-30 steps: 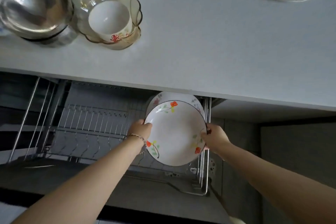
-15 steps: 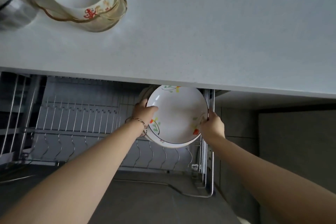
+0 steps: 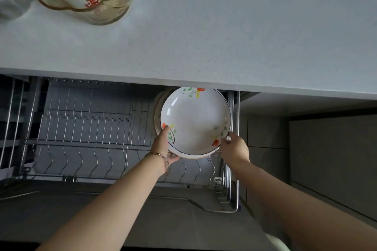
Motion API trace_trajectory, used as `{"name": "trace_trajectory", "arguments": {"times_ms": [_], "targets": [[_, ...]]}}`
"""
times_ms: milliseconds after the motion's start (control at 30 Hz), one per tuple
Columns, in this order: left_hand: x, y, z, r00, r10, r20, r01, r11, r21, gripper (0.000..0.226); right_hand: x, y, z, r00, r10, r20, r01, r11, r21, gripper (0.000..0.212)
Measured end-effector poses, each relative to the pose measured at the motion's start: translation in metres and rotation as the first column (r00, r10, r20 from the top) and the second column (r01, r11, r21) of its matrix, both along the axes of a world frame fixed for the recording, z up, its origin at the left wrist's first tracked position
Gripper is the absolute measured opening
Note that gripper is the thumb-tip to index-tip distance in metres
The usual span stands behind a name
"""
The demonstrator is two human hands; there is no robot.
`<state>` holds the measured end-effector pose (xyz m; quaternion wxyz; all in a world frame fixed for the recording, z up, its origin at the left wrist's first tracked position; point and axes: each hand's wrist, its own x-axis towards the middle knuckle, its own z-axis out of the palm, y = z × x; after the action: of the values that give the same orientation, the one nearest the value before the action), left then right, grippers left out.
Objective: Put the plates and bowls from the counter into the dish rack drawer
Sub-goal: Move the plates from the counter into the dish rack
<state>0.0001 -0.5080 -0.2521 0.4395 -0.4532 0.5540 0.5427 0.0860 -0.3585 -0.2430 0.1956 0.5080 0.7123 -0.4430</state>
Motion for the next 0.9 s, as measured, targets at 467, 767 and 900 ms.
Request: {"name": "trace_trajectory", "arguments": {"times_ms": [467, 767, 900], "targets": [[0.025, 0.128, 0.152, -0.051, -0.954, -0.297, 0.854, 0.113, -0.508, 0.018, 0.046, 0.154, 0.152, 0.917, 0.389, -0.087, -0.394, 0.918, -0.053, 0.032], [0.071, 0.381, 0.223, -0.181, -0.892, -0.414, 0.812, 0.102, -0.574, 0.023, 0.122, 0.422, 0.254, 0.966, 0.242, -0.086, -0.224, 0.958, 0.180, 0.027], [0.095, 0.497, 0.226, -0.083, -0.873, -0.481, 0.828, 0.209, -0.521, 0.020, 0.160, 0.540, 0.257, 0.991, 0.113, -0.074, -0.092, 0.964, 0.248, 0.028]]}}
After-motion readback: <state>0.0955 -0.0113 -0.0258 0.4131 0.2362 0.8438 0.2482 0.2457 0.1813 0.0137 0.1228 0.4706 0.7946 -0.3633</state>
